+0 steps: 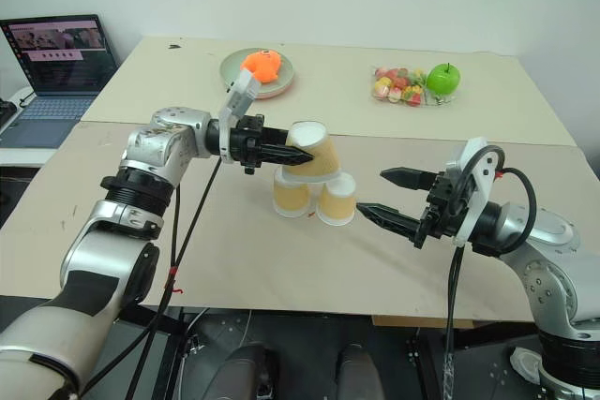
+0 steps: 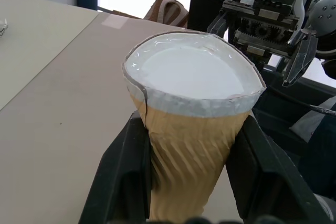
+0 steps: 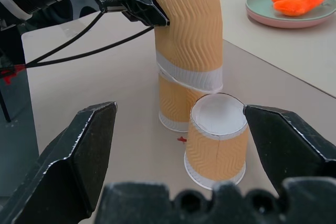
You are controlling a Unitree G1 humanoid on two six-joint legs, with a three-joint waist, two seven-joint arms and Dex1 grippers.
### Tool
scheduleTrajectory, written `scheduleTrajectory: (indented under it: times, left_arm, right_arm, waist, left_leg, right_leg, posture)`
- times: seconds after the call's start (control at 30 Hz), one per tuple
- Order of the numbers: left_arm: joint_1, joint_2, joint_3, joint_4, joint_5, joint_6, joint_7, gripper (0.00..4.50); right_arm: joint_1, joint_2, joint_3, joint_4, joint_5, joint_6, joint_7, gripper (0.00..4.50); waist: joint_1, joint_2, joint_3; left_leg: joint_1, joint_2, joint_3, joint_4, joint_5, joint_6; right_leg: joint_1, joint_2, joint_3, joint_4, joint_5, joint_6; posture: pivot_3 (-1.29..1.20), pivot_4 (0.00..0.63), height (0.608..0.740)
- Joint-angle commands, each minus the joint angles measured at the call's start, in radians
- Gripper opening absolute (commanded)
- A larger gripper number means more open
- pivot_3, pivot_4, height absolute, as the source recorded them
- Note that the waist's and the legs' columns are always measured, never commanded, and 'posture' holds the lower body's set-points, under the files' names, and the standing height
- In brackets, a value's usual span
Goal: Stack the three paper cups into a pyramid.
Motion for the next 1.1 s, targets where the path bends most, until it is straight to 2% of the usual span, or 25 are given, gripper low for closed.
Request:
scheduleTrajectory:
  times: [0.03, 0.2, 0.3, 0.47, 0.5, 0.77, 0.97, 1.1]
  left_arm:
    - [-0.057, -0.021, 0.02, 0.027, 0.017, -0.042, -0.001, 1.78]
    - [-0.077, -0.04, 0.025, 0.077, 0.041, -0.076, 0.003, 1.78]
    - [-0.089, -0.045, 0.034, 0.101, 0.047, -0.083, 0.008, 2.62]
    - [-0.093, -0.045, 0.047, 0.112, 0.062, -0.115, 0.022, 4.37]
    - [-0.091, -0.044, 0.049, 0.108, 0.063, -0.12, 0.024, 4.47]
    - [-0.087, -0.028, 0.109, 0.032, 0.019, -0.069, 0.034, 4.47]
    - [-0.06, 0.041, 0.267, -0.187, -0.154, 0.176, 0.117, 4.47]
    - [0.012, 0.1, 0.351, -0.301, -0.224, 0.292, 0.216, 4.47]
  right_arm:
    - [-0.007, -0.02, -0.038, -0.036, 0.026, -0.01, -0.002, 4.5]
    - [0.002, -0.018, -0.041, -0.043, 0.027, -0.009, -0.01, 4.5]
    - [0.007, -0.019, -0.043, -0.046, 0.029, -0.009, -0.014, 4.5]
    - [0.011, -0.018, -0.046, -0.046, 0.028, -0.009, -0.02, 4.5]
    - [0.012, -0.018, -0.046, -0.045, 0.028, -0.01, -0.02, 4.5]
    - [-0.018, -0.024, -0.035, -0.022, 0.027, -0.009, -0.013, 4.5]
    - [-0.021, -0.031, -0.039, -0.011, 0.026, -0.01, -0.009, 4.5]
    - [-0.019, -0.031, -0.04, -0.003, 0.022, -0.014, -0.009, 4.5]
  waist:
    - [0.0, 0.0, 0.0]
    - [-0.001, 0.0, 0.0]
    - [-0.001, 0.0, 0.0]
    - [-0.001, 0.0, 0.0]
    - [-0.001, 0.0, 0.0]
    - [-0.001, 0.0, 0.0]
    - [-0.005, 0.0, 0.0]
    - [-0.01, 0.0, 0.0]
  left_leg:
    - [0.0, 0.0, 0.0, 0.0, 0.0, 0.0]
    - [0.0, 0.0, 0.0, 0.0, 0.0, 0.0]
    - [0.0, 0.0, 0.0, 0.0, 0.0, 0.0]
    - [0.0, 0.0, 0.0, 0.0, 0.0, 0.0]
    - [0.0, 0.0, 0.0, 0.0, 0.0, 0.0]
    - [0.0, 0.0, 0.0, 0.0, 0.0, 0.0]
    - [-0.001, 0.0, 0.0, 0.0, 0.0, 0.0]
    - [0.0, 0.001, -0.001, 0.0, 0.0, 0.0]
  right_leg:
    - [0.0, 0.0, 0.0, 0.0, 0.0, 0.0]
    - [0.0, 0.0, 0.0, 0.0, 0.0, 0.0]
    - [0.0, 0.0, 0.0, 0.0, 0.0, 0.0]
    - [0.0, 0.0, 0.0, 0.0, 0.0, 0.0]
    - [0.0, 0.0, 0.0, 0.0, 0.0, 0.0]
    - [0.0, 0.0, 0.0, 0.0, 0.0, 0.0]
    - [-0.001, 0.0, 0.0, 0.001, 0.0, 0.0]
    - [-0.001, 0.0, 0.0, 0.001, 0.0, 0.0]
  posture:
    - [0.0, 0.15, 0.676]
    - [0.0, 0.15, 0.676]
    - [0.0, 0.15, 0.676]
    - [0.0, 0.15, 0.676]
    - [0.0, 0.15, 0.676]
    - [0.0, 0.15, 0.676]
    - [0.0, 0.15, 0.676]
    - [0.0, 0.15, 0.676]
